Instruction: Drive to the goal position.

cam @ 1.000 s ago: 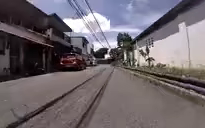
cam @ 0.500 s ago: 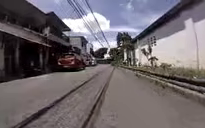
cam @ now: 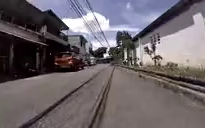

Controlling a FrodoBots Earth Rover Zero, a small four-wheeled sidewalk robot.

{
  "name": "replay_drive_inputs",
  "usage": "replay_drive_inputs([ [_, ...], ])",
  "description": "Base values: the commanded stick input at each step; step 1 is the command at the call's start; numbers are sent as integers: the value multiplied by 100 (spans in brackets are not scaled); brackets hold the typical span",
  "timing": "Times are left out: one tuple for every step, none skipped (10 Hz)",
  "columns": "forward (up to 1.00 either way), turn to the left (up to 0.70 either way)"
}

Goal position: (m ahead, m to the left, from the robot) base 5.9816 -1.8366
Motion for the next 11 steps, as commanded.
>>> replay_drive_inputs([
  [85,0],
  [85,-16],
  [85,-34],
  [85,-34],
  [85,-25],
  [85,0],
  [85,0],
  [85,0],
  [85,0],
  [85,0],
  [85,0],
])
